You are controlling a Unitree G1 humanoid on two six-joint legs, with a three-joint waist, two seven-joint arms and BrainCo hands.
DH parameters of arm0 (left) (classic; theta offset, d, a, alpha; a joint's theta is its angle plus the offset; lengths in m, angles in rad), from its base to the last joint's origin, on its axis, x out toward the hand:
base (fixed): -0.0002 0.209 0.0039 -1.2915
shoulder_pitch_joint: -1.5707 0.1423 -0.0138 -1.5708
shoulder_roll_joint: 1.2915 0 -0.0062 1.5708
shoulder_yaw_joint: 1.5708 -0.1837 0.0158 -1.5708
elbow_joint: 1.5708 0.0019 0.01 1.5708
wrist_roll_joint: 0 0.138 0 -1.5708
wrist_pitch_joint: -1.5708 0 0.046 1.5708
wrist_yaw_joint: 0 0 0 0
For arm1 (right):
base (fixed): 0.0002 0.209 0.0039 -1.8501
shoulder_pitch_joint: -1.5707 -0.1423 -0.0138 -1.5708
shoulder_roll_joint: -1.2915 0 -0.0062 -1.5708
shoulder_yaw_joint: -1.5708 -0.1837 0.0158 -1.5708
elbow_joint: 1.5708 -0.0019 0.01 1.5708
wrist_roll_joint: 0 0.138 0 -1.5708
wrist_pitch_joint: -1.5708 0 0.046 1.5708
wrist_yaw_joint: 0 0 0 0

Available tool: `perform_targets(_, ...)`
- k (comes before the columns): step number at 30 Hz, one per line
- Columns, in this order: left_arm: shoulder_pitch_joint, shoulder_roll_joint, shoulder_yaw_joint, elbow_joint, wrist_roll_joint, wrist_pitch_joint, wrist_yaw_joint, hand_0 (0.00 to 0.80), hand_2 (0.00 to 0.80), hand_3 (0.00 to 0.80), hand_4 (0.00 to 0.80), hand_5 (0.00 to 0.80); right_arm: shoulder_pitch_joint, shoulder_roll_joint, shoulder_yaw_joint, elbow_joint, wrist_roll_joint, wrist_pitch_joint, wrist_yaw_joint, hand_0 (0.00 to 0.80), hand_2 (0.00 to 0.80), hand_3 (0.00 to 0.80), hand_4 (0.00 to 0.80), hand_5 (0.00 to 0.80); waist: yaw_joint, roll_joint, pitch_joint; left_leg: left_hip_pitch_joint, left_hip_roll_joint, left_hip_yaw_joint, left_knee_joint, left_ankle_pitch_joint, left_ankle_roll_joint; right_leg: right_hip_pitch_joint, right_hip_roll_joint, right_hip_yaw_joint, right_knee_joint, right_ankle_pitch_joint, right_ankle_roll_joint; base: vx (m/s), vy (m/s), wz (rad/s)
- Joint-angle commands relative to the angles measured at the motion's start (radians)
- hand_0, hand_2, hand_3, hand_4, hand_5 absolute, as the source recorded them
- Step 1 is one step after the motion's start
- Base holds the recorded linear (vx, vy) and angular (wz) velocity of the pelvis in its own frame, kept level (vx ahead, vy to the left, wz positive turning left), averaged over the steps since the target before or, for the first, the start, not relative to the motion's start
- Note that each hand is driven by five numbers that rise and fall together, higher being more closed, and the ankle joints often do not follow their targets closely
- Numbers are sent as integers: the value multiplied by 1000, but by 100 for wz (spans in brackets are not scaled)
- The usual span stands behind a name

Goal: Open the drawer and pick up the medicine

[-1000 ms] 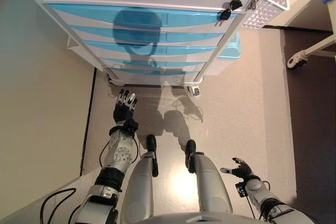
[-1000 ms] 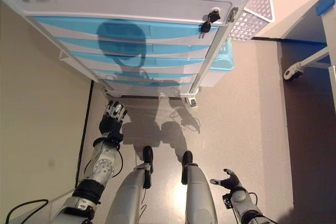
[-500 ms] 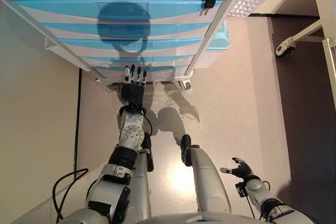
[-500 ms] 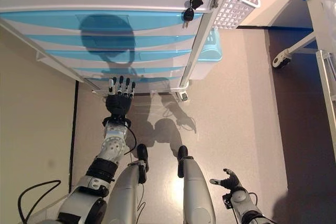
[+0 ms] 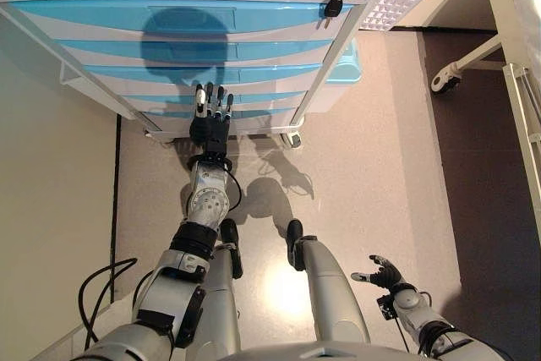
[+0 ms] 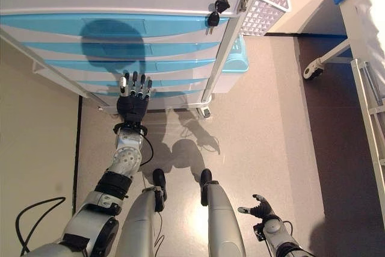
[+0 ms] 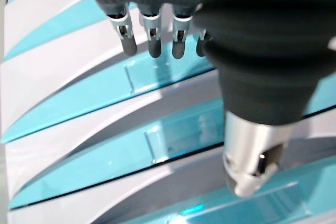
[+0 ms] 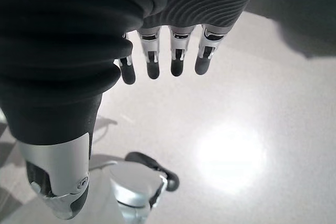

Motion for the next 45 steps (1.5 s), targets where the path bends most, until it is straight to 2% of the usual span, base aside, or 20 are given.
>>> perform_targets(1, -48, 2, -26, -63, 10, -20, -56, 0, 0, 0, 0, 0, 53, -68, 31, 20, 6, -19, 9, 0, 0, 0, 0, 0, -6, 36, -33, 20, -30, 18, 25, -114, 36, -27, 9, -20, -61, 101, 17, 7, 19, -3)
perform_targets(10, -158, 64, -16, -88, 12, -51, -65, 0, 0, 0, 0, 0, 51, -82, 46, 29, -6, -25, 33, 0, 0, 0, 0, 0, -12, 37, -46, 13, -27, 28, 18, -118, 42, -36, 20, -8, -83, 117, 25, 6, 22, -3)
perform_targets(21, -214, 94, -4, -82, 11, -75, -54, 0, 0, 0, 0, 0, 30, -93, 59, 39, -12, -26, 41, 0, 0, 0, 0, 0, -14, 41, -50, 15, -25, 32, -16, -107, 43, -34, 24, -5, -117, 138, 30, 5, 8, -6)
perform_targets(34, -107, 40, 26, 8, 17, -45, -35, 0, 0, 0, 0, 0, 15, -89, 47, 21, -15, -27, 23, 0, 0, 0, 0, 0, -3, 35, -28, 11, -30, 20, -33, -89, 38, -35, 19, -21, -127, 149, 24, 0, 0, 0)
perform_targets(45, -97, 17, 40, 54, 8, -39, -19, 0, 0, 0, 0, 0, 16, -91, 43, 18, -21, -22, 9, 0, 0, 0, 0, 0, -3, 33, -30, 15, -28, 19, -42, -84, 34, -29, 18, -27, -135, 152, 25, 0, 0, 0)
